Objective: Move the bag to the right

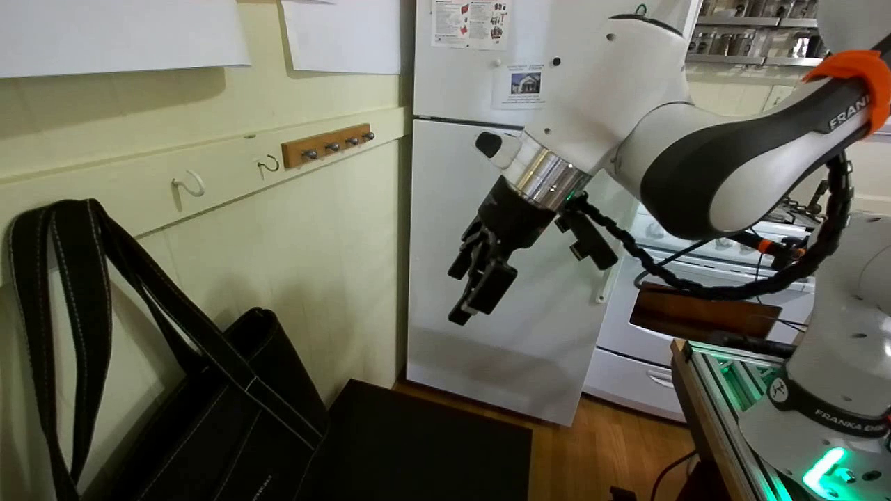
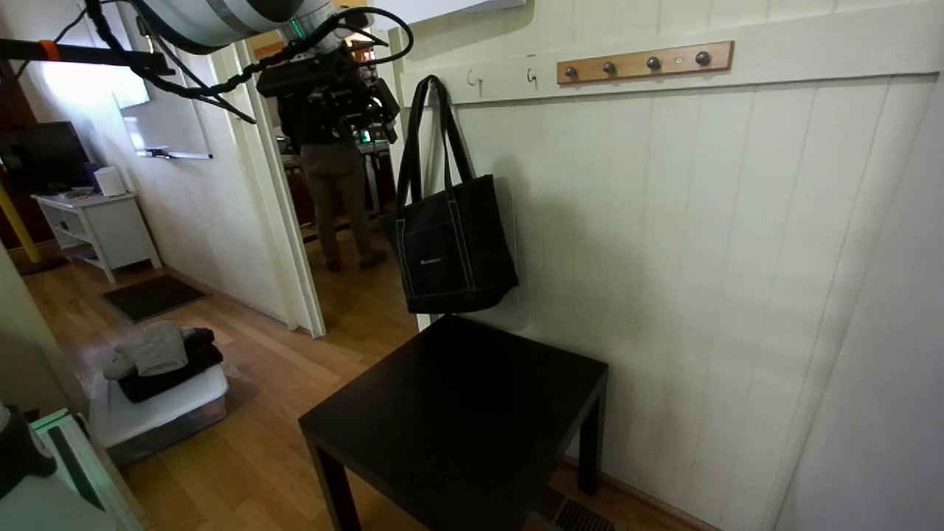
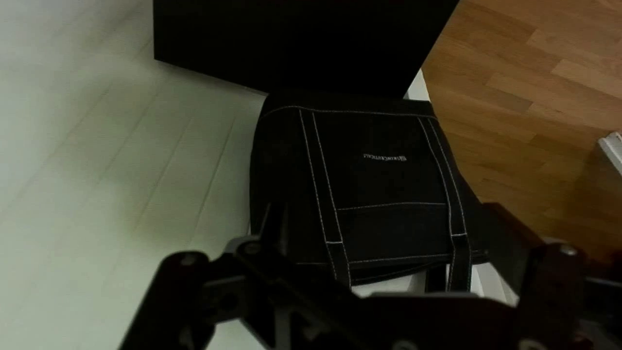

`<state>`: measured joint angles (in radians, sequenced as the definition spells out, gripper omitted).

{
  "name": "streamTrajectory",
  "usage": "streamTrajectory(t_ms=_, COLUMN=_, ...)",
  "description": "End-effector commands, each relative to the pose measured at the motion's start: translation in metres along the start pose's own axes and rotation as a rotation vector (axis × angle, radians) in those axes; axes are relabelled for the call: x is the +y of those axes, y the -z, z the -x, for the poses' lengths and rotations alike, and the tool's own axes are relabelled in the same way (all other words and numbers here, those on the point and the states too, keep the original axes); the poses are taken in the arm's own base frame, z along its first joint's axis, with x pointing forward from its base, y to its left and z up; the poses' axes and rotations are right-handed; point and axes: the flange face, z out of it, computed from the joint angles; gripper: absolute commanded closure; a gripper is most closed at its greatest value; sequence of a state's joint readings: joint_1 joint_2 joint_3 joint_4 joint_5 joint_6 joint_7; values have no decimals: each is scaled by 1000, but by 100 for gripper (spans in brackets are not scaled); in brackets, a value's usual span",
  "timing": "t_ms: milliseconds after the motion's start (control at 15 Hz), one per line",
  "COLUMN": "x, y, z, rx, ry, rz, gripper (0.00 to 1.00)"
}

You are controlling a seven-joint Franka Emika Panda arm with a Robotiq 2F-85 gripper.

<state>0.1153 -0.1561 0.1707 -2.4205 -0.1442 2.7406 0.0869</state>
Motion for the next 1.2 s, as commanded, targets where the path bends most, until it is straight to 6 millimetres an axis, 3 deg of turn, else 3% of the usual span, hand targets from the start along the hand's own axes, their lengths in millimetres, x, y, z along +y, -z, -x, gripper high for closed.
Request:
streamTrajectory(t_ms=0, x=-10, y=-26, z=-34, rx=31, ry=-16, rz=-2, gripper=0)
streamTrajectory(t_ms=667, x=-26, y=-71, z=-102, rx=124, ry=-34, rz=69, gripper=0)
streamTrajectory(t_ms=1133, x=-32, y=-88, z=-142, rx=188, ry=-99, rz=90, gripper=0)
